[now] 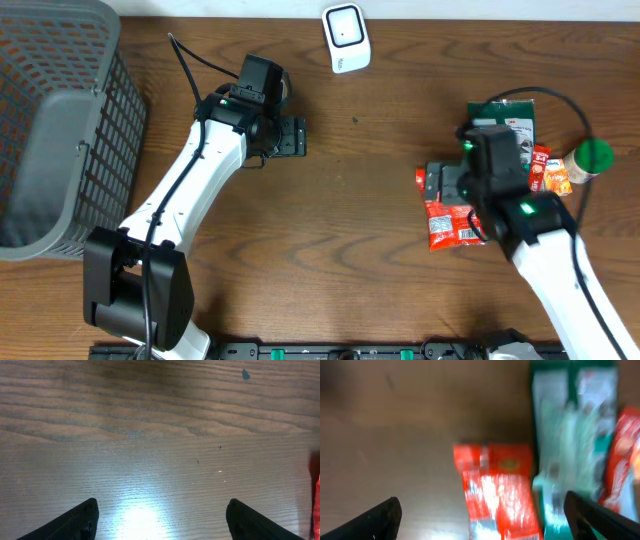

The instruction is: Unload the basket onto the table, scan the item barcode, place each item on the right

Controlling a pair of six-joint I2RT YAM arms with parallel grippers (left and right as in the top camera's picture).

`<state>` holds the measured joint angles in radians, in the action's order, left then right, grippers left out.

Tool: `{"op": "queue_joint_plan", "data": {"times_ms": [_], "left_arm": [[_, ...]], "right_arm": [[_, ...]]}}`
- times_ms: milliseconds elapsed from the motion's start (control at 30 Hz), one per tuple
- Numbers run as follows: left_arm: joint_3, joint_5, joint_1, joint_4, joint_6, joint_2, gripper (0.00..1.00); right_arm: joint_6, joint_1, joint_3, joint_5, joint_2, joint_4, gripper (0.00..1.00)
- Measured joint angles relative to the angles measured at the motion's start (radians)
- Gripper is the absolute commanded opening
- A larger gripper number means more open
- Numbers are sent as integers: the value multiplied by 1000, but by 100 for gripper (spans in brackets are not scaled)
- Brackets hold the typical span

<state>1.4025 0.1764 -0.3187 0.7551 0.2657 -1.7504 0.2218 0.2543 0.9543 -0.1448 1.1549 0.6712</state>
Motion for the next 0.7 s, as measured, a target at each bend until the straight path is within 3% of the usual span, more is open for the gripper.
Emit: {"op": "queue_joint_plan", "data": {"times_ms": [200, 400, 700], "left_arm": [[0, 0, 0, 0, 0, 0, 81], [0, -1, 0, 0, 0, 0, 81], [0, 0, 0, 0, 0, 0, 81]], "right_arm": [[-45, 0, 0, -24, -225, -182, 99], [-77, -50, -23, -20, -473, -230, 99], [-90, -208, -338, 43, -911, -314, 99]]}}
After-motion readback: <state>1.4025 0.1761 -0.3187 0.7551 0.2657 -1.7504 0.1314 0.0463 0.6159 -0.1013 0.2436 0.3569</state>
